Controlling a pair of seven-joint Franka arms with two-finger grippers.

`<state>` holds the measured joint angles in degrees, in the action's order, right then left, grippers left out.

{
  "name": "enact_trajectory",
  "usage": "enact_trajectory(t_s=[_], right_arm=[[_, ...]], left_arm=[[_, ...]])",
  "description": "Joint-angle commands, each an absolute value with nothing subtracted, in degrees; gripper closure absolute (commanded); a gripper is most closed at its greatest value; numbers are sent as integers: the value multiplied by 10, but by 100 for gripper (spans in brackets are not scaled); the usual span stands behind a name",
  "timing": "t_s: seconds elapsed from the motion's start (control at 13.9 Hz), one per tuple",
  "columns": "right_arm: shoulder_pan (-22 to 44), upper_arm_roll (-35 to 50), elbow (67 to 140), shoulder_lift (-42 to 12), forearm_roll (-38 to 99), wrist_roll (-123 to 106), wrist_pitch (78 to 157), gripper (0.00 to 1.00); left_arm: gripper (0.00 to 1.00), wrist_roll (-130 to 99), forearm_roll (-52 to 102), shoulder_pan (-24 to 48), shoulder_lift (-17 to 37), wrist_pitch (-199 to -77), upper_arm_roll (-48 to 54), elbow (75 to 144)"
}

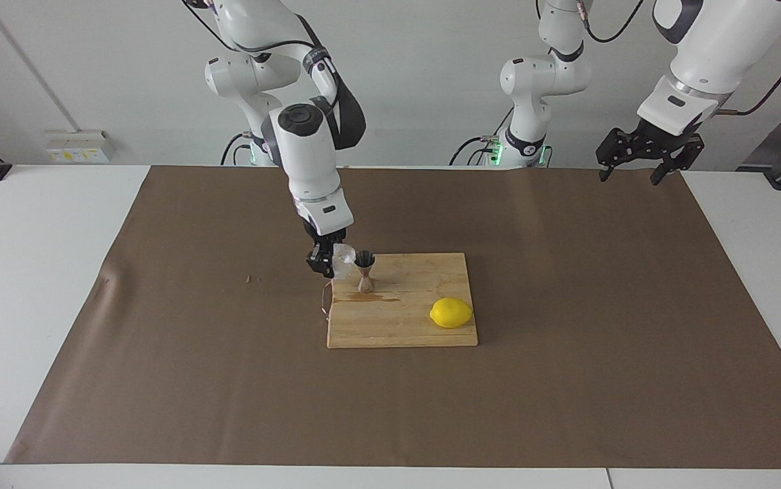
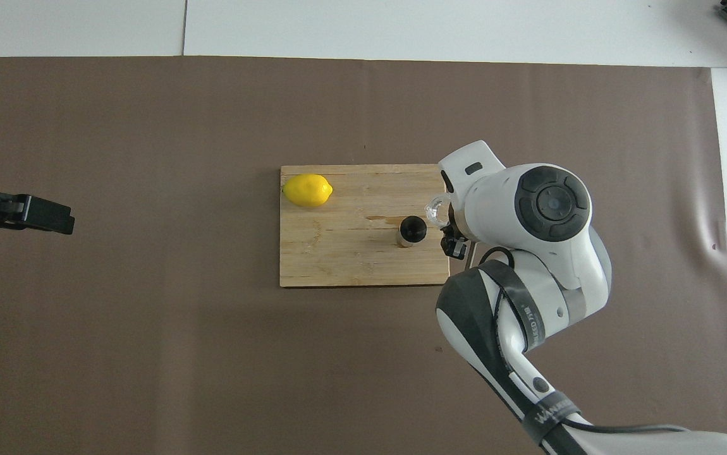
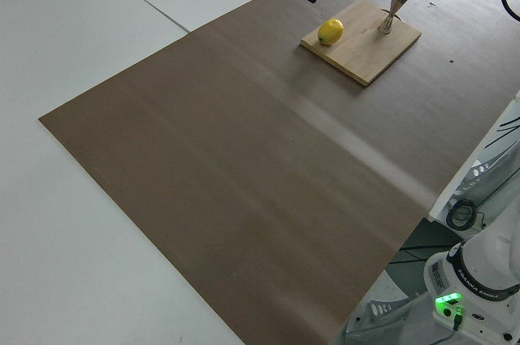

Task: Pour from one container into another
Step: 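Tilt the clear cup with the right gripper into the metal cup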

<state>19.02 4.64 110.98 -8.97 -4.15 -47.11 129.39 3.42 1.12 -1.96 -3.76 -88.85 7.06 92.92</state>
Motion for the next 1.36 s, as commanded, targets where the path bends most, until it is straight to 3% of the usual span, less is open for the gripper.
enact_trajectory(t_s=[0.0, 0.79, 1.29], right_arm=[[201, 46, 1083, -101, -96, -454, 1276, 98], [250, 47, 1064, -112, -295, -420, 1230, 98], [255, 50, 1066, -108, -322, -482, 1209, 98]], left_arm=[[0, 32, 6, -23, -52, -908, 72, 947], [0, 33, 6, -25, -53, -899, 70, 948], [0, 33, 6, -24, -53, -899, 70, 948]])
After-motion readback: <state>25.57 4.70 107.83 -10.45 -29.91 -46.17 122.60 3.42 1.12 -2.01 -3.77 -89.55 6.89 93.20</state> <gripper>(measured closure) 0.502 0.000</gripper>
